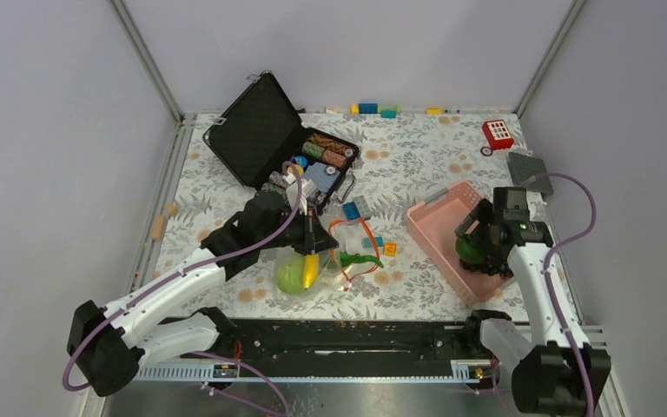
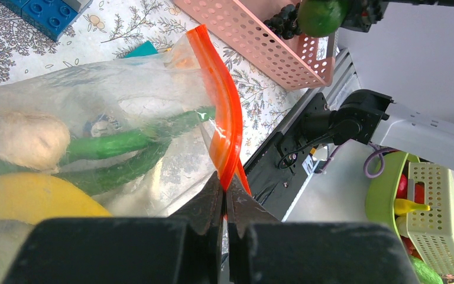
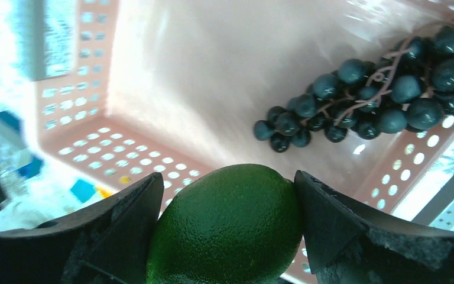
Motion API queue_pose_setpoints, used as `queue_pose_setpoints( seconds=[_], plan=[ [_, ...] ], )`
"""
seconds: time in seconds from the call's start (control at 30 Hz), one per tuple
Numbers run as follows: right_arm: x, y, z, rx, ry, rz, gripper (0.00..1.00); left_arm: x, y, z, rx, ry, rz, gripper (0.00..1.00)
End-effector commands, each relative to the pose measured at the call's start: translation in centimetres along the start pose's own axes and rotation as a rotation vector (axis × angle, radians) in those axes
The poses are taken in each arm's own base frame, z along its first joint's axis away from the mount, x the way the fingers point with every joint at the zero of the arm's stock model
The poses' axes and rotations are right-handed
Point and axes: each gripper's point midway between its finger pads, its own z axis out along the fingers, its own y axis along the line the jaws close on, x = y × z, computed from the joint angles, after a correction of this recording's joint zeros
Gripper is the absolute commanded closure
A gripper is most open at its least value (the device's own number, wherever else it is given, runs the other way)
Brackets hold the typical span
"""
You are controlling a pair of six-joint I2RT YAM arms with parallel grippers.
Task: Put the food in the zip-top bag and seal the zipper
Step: Pick up the fake fruit from the bin, then place the fake fruit in the zipper food storage bag.
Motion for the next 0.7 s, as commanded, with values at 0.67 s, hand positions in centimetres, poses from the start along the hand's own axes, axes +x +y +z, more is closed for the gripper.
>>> queue_pose_setpoints(
  seconds=[0.67],
  plan=[
    [13.2, 22.1, -14.5, -0.941, 0.229, -0.587, 0.44, -2.2, -2.9, -1.7, 0.080, -0.075, 0.032, 1.00]
  ],
)
